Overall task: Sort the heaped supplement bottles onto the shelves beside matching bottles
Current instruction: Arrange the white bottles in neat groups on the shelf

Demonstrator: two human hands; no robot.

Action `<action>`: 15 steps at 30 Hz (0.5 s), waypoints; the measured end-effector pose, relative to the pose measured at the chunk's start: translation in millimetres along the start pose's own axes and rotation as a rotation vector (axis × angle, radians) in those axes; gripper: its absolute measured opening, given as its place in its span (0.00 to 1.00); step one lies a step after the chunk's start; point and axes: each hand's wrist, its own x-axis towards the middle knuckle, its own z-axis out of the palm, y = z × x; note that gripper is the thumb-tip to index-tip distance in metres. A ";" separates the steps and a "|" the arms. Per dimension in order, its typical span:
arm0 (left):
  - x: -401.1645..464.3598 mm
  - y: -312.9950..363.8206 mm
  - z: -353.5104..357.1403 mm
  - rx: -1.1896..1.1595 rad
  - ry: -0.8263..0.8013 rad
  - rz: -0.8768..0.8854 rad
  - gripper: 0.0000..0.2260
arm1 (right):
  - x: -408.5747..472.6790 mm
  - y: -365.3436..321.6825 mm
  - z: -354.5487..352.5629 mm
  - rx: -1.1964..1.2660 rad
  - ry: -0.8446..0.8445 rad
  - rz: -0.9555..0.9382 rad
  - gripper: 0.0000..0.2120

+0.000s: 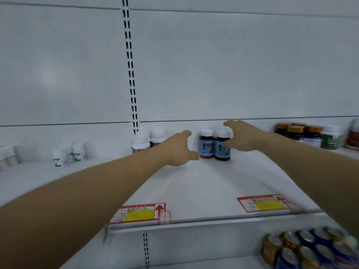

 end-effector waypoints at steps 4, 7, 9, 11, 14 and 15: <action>33.9 17.2 22.9 -0.111 0.005 -0.171 0.37 | 19.2 25.8 13.8 0.044 -0.037 -0.124 0.35; 52.1 26.1 38.4 -0.158 0.021 -0.249 0.35 | 32.6 34.9 20.6 0.061 -0.027 -0.225 0.32; 60.9 29.9 46.3 -0.165 0.042 -0.251 0.32 | 38.7 39.5 21.9 0.063 -0.015 -0.279 0.30; 67.2 31.8 51.9 -0.144 0.089 -0.256 0.28 | 43.1 44.3 22.6 0.057 -0.006 -0.307 0.29; 72.6 31.5 57.1 -0.110 0.136 -0.271 0.25 | 48.4 49.6 25.6 0.086 0.008 -0.316 0.28; 73.4 30.7 58.0 -0.098 0.139 -0.277 0.24 | 49.7 50.1 27.0 0.103 0.014 -0.317 0.27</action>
